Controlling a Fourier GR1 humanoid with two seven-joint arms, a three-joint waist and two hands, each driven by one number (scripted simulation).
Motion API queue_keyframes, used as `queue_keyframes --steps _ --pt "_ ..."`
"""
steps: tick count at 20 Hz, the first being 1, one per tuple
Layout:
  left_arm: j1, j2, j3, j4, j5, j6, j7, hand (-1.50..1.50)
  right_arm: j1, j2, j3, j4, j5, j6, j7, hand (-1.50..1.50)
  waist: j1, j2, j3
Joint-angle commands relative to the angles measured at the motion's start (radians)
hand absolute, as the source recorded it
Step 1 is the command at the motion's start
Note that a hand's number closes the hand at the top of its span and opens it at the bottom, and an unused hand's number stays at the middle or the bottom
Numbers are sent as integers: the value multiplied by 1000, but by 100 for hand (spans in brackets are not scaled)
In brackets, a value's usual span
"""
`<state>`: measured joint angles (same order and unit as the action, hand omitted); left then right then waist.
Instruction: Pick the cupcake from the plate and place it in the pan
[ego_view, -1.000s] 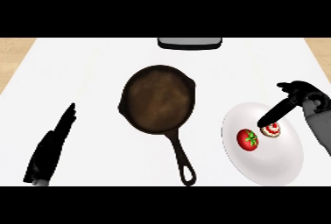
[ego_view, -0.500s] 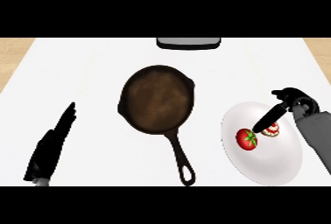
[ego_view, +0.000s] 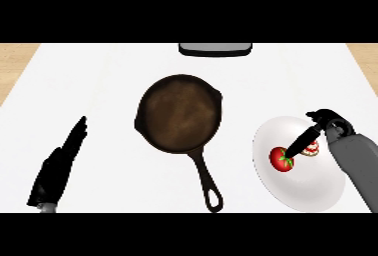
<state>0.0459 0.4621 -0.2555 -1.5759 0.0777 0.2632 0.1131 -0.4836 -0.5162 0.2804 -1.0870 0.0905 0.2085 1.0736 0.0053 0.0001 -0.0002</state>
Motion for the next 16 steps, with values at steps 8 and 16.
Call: queue_keyframes --steps 8,16 --pt "60 -15 81 -92 -39 -71 37 0 53 49 -71 -29 100 2 38 150 -1 -1 0" --pt "-3 -66 128 -5 -80 -106 26 0 80 121 -145 -65 112 -25 12 150 -6 -2 0"
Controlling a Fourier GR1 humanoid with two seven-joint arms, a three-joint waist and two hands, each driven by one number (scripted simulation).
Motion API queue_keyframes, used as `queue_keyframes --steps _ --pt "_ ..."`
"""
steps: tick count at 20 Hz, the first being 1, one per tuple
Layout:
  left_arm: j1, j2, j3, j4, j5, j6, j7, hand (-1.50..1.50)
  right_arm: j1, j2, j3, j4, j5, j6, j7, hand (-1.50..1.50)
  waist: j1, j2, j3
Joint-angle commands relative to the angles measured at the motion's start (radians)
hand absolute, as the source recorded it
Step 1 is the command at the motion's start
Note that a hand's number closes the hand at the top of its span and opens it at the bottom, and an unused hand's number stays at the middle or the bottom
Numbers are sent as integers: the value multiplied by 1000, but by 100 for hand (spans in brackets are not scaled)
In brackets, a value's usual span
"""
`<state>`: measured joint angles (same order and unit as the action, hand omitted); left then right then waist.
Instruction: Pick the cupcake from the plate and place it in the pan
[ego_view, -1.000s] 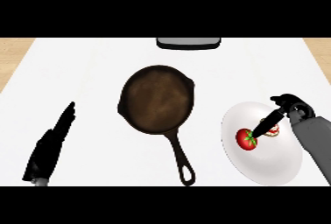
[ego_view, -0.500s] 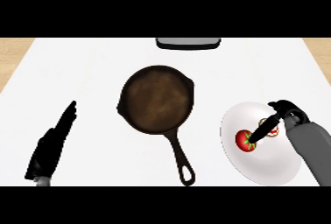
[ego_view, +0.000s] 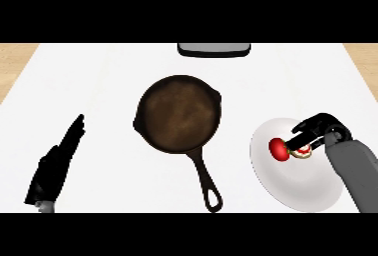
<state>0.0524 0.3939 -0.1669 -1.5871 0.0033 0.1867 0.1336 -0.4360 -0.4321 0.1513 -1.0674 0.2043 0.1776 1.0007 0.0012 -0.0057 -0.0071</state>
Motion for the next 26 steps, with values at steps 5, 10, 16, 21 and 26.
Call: queue_keyframes --steps 5,10,16,21,26 --pt "-4 -26 -2 4 -21 -26 -12 0 -41 -14 73 24 72 118 -219 150 25 12 9" --pt "-31 -42 -22 15 -25 -31 -27 0 -141 -117 276 -80 180 329 -527 150 72 22 11" --pt "-34 -16 13 26 -9 -49 -15 0 -224 -206 242 -82 331 39 -903 150 47 22 12" --pt "-18 -40 -11 25 -29 -34 -17 0 -291 -179 163 -131 332 -169 -1116 150 32 15 10" --pt "-58 -44 -14 -24 -52 -21 68 0 -380 -58 149 82 367 -277 -1290 150 40 18 9"
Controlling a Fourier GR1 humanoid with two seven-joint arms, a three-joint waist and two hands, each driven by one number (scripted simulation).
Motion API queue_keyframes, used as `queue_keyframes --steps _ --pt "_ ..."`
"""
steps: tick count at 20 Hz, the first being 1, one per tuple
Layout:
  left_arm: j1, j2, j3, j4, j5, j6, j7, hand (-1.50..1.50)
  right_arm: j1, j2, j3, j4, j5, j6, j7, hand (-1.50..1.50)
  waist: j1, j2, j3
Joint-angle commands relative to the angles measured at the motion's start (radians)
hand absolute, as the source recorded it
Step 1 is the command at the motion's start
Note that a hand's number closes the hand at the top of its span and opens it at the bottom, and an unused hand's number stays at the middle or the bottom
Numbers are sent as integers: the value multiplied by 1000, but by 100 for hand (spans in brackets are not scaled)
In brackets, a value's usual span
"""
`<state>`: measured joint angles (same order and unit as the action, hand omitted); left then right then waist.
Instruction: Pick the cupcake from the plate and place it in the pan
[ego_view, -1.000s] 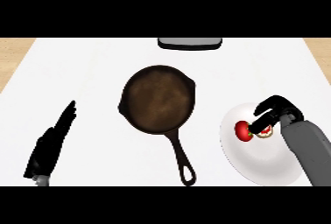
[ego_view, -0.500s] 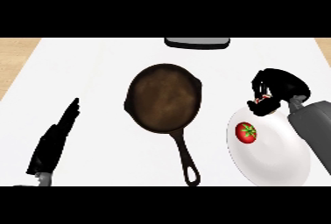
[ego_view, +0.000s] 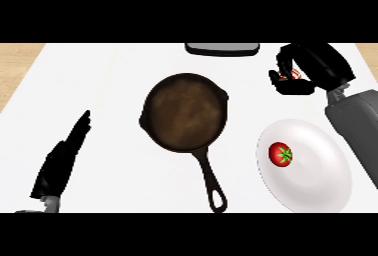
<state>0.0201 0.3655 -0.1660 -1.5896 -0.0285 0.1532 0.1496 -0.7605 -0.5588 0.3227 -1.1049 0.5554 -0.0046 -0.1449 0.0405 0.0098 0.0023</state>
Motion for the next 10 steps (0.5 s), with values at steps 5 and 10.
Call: queue_keyframes --steps 5,10 --pt "-5 -42 -22 23 -49 20 1 0 -225 253 -26 221 -16 -6 -62 150 -5 -2 -2" --pt "-14 -47 11 55 -46 12 -19 0 -285 385 -32 326 -12 10 -59 150 -13 -3 -2"
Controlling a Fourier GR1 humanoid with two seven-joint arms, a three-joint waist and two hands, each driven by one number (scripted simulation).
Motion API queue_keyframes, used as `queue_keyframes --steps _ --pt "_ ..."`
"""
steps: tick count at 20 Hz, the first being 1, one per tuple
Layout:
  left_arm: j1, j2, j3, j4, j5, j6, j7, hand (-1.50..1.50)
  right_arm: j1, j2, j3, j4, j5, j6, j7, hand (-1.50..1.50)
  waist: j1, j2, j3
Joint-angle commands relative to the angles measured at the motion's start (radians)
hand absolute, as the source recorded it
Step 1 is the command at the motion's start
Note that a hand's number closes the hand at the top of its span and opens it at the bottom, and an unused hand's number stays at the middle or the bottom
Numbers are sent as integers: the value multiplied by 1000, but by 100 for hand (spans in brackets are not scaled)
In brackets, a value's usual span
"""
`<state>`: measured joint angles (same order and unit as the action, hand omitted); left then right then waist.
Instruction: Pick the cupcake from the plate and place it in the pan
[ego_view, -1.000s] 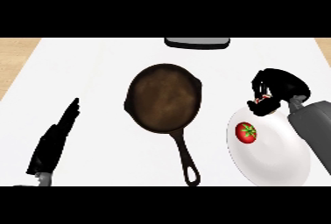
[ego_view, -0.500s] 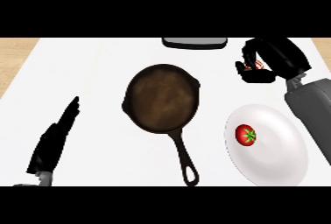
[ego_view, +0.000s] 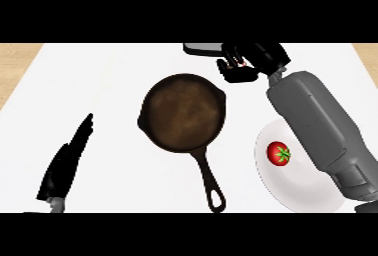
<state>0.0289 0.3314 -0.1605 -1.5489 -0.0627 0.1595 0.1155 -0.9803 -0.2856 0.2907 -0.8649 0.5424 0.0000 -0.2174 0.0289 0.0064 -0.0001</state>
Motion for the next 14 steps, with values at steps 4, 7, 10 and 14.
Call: queue_keyframes --steps 4,7,10,14 --pt "-11 -18 -2 -16 -19 2 25 0 -144 234 -24 233 6 -19 62 150 9 3 0" --pt "-25 7 28 9 12 -49 -6 0 -178 280 23 320 -14 -71 70 150 22 6 -1" --pt "-28 -4 8 -20 4 -51 10 0 -203 283 62 430 -29 -78 46 150 47 13 0" --pt "-11 -14 3 6 -13 -45 -40 0 -185 285 175 471 -20 -98 36 150 66 16 -1"
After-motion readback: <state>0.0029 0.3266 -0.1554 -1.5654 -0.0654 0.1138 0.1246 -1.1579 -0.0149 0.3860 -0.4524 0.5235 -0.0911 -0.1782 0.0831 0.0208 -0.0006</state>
